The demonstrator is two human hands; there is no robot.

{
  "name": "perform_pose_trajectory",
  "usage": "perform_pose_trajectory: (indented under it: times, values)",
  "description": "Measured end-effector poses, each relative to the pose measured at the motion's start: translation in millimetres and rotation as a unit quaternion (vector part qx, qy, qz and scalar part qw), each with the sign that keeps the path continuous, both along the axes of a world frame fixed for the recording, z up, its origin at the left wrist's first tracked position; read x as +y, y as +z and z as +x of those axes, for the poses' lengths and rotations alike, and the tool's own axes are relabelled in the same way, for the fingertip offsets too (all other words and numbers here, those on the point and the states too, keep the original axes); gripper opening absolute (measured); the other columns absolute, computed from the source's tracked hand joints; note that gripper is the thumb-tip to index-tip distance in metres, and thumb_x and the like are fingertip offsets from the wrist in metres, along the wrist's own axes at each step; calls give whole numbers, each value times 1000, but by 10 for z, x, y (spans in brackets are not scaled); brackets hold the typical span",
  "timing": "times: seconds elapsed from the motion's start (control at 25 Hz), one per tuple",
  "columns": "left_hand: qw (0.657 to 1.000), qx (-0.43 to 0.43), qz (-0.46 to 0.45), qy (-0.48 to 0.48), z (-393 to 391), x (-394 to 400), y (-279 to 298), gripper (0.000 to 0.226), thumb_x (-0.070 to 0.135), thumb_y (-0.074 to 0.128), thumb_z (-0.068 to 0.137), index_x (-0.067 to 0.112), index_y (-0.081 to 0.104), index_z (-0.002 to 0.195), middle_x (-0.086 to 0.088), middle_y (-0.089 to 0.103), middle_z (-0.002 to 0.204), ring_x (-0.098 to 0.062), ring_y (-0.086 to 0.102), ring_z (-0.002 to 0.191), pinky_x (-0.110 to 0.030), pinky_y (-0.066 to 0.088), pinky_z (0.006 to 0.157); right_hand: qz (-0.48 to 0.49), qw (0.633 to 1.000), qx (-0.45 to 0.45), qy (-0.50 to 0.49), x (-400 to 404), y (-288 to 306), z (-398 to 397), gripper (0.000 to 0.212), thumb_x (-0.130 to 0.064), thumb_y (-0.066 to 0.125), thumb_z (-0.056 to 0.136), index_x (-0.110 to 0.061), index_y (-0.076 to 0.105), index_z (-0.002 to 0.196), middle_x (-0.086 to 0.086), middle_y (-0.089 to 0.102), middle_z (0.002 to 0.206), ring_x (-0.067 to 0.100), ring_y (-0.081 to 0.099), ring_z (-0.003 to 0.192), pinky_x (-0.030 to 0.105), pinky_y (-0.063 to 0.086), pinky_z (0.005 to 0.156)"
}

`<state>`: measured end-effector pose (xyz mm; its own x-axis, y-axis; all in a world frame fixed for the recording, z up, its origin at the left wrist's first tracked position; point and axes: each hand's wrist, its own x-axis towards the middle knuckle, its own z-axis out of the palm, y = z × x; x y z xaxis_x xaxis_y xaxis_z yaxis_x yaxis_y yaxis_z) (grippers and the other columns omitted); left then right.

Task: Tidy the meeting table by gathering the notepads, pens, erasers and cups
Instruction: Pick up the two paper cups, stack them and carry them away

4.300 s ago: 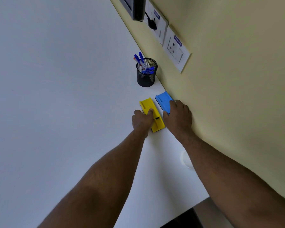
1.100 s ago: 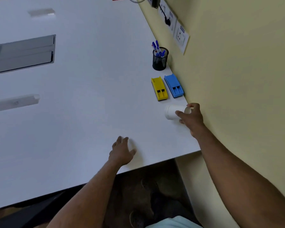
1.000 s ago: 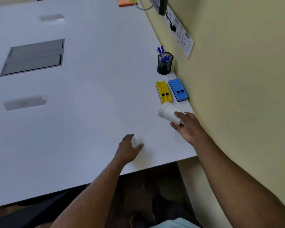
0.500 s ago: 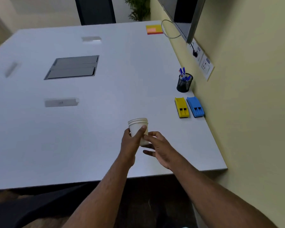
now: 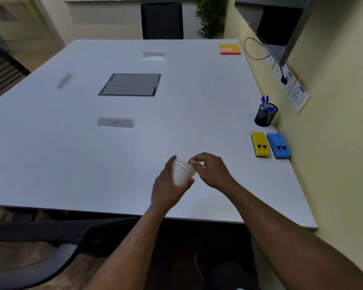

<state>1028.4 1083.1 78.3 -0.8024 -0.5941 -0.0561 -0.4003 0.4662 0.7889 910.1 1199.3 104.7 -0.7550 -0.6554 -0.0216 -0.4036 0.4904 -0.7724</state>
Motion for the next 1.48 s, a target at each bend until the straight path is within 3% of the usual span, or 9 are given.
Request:
perform_pose_trajectory:
  times: [0.24, 0.52, 0.76, 0.88, 0.96, 1.04, 1.16, 1.28, 1.48]
  values:
    - [999, -31, -20, 39, -101, -361, -174, 88, 65, 64, 66, 48, 23, 142, 10, 56, 130, -14, 57, 103, -29, 46, 78, 34, 996, -37, 77, -377, -155, -247, 19, -32, 54, 95, -25, 72, 91, -18, 67, 90, -7, 55, 83, 16, 38, 71]
    - [991, -67, -56, 100, -493, -833, -170, 86, 63, 62, 71, 48, 20, 143, 10, 53, 131, -15, 58, 110, -27, 41, 78, 26, 993, -49, 104, -1014, -193, -735, 18, -29, 54, 96, -26, 67, 83, -14, 69, 85, 2, 58, 83, 14, 38, 67]
    - [982, -70, -60, 165, -586, -1178, -242, 87, 61, 65, 67, 50, 23, 142, 14, 53, 132, -13, 58, 109, -30, 46, 82, -19, 993, -112, 26, -1528, -288, -1170, 21, -26, 48, 98, -15, 63, 89, -2, 67, 82, 21, 69, 77, 33, 49, 70]
    - [976, -71, -46, 203, -564, -1317, -312, 85, 62, 67, 66, 53, 23, 139, 18, 52, 133, -13, 57, 110, -32, 49, 86, -21, 998, -58, -22, -1770, -393, -1438, 20, -24, 48, 97, -11, 63, 92, 1, 68, 81, 21, 62, 77, 22, 41, 61]
    - [971, -60, 8, 233, -550, -1419, -369, 82, 61, 69, 66, 56, 23, 134, 16, 56, 122, -16, 59, 102, -34, 50, 83, -30, 999, -4, -28, -1940, -451, -1594, 14, -18, 51, 94, -8, 61, 89, 2, 64, 78, 22, 56, 72, 15, 32, 54]
    - [961, -42, 74, 264, -508, -1517, -461, 79, 59, 73, 67, 56, 24, 129, 13, 57, 114, -16, 61, 93, -33, 49, 76, -35, 996, 86, 9, -2143, -538, -1753, 9, -8, 54, 90, -4, 60, 86, 10, 62, 79, 28, 54, 72, 24, 36, 60]
    - [946, -32, 138, 291, -392, -1589, -636, 77, 56, 76, 70, 55, 24, 127, 8, 57, 114, -7, 61, 89, -31, 53, 71, 45, 975, 203, 83, -2469, -725, -2029, 12, -3, 50, 89, 0, 62, 91, 18, 64, 88, 37, 56, 82, 33, 42, 64]
    - [934, -38, 174, 309, -342, -1593, -769, 79, 57, 78, 68, 55, 26, 127, 7, 56, 113, -9, 62, 91, -40, 58, 76, 117, 961, 215, 124, -2771, -890, -2267, 16, -5, 45, 91, -4, 61, 87, 18, 62, 92, 38, 57, 88, 31, 37, 67]
    - [928, -55, 179, 322, -347, -1637, -858, 79, 62, 76, 62, 58, 27, 124, 11, 57, 105, -7, 64, 83, -28, 56, 65, 170, 960, 180, 132, -3122, -1059, -2478, 21, -5, 42, 90, -6, 62, 84, 20, 63, 96, 38, 59, 89, 30, 37, 71]
